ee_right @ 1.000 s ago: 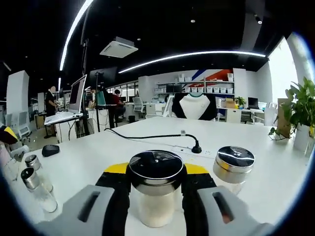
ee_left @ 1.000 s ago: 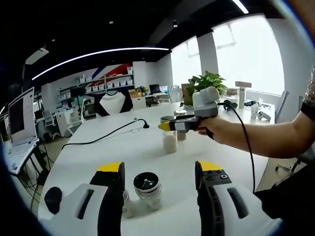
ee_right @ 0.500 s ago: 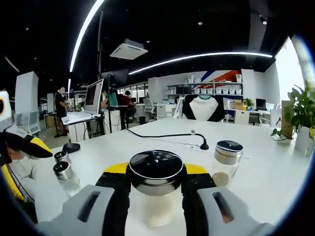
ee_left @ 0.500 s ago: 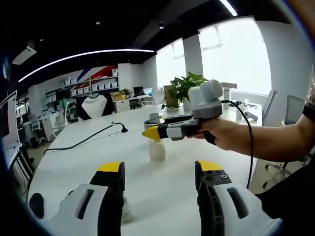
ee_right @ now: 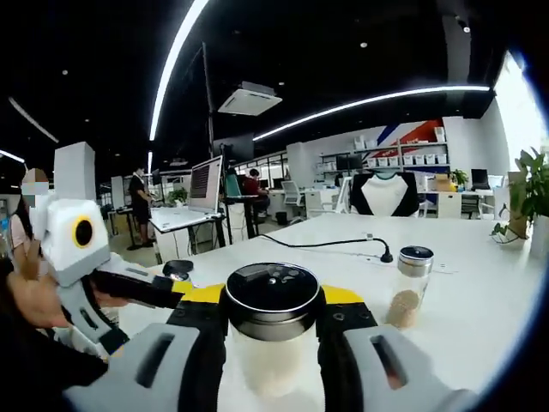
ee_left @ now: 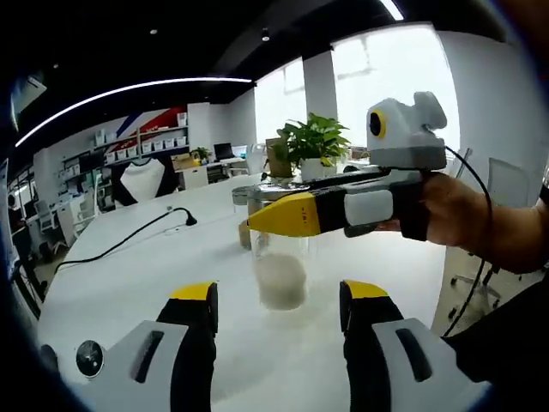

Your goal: Rotate the seasoning bottle until the label or dispensing opening points toward the visible target arrow and the bottle remains upright within the marked orientation range

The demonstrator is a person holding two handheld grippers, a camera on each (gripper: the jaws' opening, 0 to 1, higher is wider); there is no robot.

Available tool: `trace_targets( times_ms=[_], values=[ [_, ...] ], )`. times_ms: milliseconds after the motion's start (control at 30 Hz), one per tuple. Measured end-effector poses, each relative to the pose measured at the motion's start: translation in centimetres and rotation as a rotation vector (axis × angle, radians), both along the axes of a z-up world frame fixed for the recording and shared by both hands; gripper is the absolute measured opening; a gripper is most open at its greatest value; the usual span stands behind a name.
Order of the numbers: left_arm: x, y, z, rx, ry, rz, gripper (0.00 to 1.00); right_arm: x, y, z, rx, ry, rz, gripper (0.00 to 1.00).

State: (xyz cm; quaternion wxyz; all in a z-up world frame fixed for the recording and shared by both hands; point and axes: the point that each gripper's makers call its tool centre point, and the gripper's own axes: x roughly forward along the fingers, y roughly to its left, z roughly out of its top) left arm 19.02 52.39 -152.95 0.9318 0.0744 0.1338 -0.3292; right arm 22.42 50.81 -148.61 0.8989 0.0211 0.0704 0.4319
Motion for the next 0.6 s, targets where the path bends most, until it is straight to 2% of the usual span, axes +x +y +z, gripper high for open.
trace_targets(
  times_ms=[167,300,400,600],
  values=[
    [-0.7,-2.3,0.6,-0.024,-0.007,-0.089,0.60,-3.2,0.2,1.6,0.073,0.020,0.091,0.37],
    [-1.7,-3.6,1.3,-0.025,-0.038,-0.155,0.52,-4.7,0.2,2.1,0.081,0.023,0.117,0.37],
    [-1.9,-3.8,1.4,-0.029,-0.041,-0.172,0.47,-5.5,0.6,2.3,0.077,0.018,0.137,0.37],
    [-2.2,-3.8,2.0,-0.041,-0.046,-0.185,0.45,-6.2,1.0,2.9,0.083,0.001,0.152,0.37]
  ],
)
